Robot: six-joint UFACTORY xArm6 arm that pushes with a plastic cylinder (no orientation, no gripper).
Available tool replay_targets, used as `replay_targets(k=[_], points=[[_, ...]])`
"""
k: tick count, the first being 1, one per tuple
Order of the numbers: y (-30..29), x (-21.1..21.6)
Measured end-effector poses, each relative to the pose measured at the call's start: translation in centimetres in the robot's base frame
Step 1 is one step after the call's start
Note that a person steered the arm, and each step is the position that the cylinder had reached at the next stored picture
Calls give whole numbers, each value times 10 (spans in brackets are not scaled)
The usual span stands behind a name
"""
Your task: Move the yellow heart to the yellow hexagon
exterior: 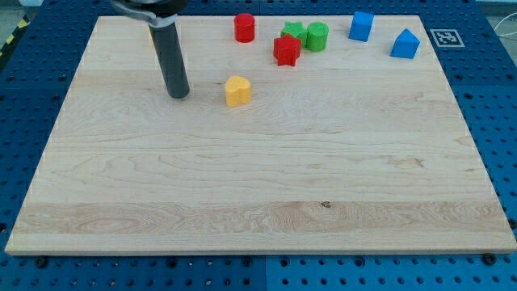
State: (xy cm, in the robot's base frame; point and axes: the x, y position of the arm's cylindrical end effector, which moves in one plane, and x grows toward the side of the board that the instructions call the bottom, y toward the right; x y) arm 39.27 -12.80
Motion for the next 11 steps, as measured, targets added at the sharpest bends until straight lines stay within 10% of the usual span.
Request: replay_targets(k=[6,11], points=[[160,17],[43,-75]])
